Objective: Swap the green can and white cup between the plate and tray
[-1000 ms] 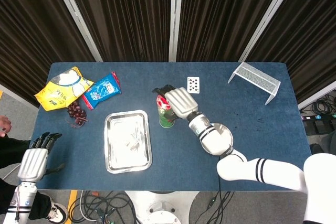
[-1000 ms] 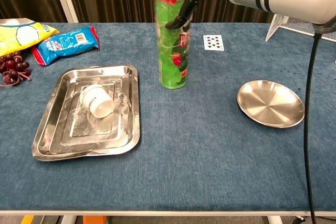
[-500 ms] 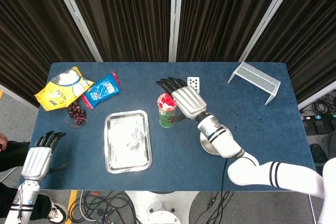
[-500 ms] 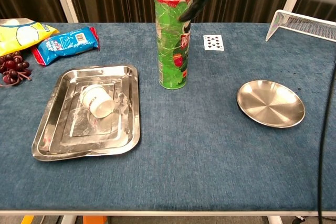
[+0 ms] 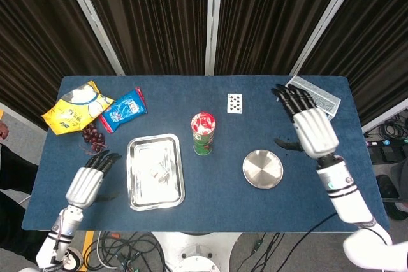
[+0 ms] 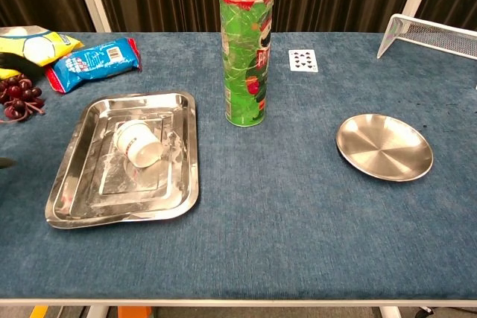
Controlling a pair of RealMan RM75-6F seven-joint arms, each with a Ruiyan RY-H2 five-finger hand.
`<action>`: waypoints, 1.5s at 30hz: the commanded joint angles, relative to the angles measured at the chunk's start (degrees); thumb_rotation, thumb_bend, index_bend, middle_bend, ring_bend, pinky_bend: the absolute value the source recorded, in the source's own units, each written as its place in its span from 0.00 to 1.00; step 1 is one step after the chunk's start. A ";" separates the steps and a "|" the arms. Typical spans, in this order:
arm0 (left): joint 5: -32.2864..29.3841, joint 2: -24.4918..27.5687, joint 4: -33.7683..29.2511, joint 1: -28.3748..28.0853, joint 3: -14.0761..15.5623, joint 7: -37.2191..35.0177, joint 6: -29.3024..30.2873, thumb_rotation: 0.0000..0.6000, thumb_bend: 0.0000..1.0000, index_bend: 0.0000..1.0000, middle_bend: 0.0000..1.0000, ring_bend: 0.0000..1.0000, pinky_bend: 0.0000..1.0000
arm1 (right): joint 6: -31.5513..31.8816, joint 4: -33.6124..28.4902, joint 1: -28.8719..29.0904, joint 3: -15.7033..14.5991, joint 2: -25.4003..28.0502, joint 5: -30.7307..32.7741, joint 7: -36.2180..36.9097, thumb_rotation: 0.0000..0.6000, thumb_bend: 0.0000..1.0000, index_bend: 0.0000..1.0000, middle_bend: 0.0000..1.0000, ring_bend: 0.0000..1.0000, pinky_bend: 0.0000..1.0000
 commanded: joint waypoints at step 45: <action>-18.17 -22.63 5.00 -11.73 -7.63 20.21 -7.99 1.00 0.00 0.29 0.33 0.29 0.55 | 15.62 23.63 -23.05 -7.17 -6.21 -11.92 24.19 1.00 0.04 0.00 0.03 0.00 0.08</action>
